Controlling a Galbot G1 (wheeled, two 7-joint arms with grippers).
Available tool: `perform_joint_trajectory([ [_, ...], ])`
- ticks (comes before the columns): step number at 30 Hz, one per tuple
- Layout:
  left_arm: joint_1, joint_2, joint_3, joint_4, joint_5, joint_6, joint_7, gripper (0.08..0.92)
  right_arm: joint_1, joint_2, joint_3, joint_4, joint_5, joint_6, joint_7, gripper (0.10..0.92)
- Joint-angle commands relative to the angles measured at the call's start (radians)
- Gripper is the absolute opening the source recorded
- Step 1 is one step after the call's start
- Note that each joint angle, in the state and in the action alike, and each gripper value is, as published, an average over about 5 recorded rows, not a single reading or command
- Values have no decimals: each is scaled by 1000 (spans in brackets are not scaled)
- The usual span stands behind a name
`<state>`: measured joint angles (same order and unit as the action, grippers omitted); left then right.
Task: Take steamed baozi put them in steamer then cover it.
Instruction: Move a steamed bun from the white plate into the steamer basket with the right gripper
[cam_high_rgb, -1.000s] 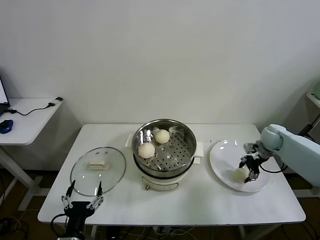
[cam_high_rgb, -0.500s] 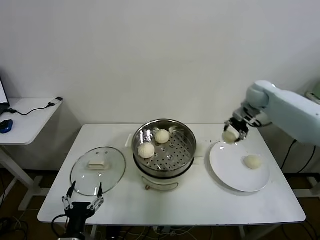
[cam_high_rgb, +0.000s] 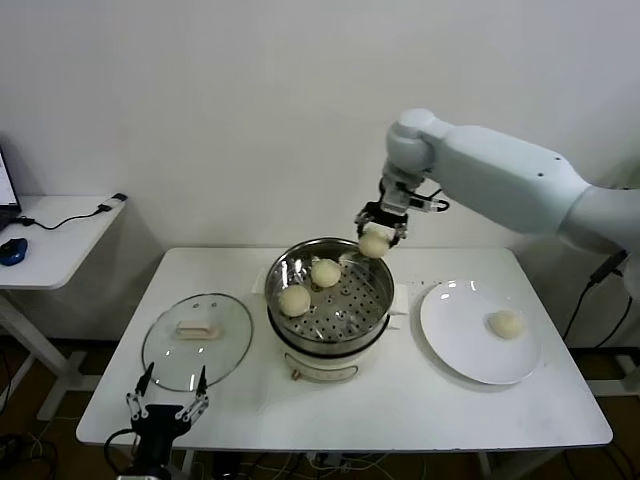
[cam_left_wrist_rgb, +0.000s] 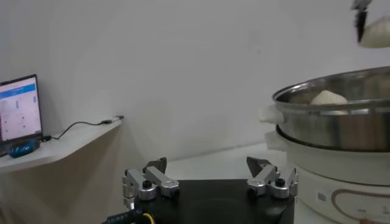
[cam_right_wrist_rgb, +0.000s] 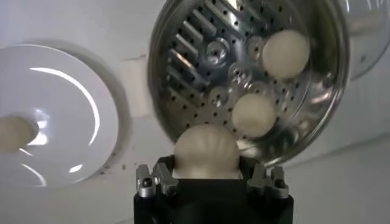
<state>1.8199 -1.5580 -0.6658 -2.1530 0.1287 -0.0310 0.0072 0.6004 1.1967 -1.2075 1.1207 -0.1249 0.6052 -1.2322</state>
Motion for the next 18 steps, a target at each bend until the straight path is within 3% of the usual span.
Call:
perform_joint_trajectory([
  [1, 4, 2, -3, 2, -5, -1, 1, 823, -55, 146, -62, 74, -10, 61, 4, 690],
  [18, 8, 8, -26, 20, -38, -6, 1, 823, -111, 115, -125, 151, 0, 50, 4, 691],
])
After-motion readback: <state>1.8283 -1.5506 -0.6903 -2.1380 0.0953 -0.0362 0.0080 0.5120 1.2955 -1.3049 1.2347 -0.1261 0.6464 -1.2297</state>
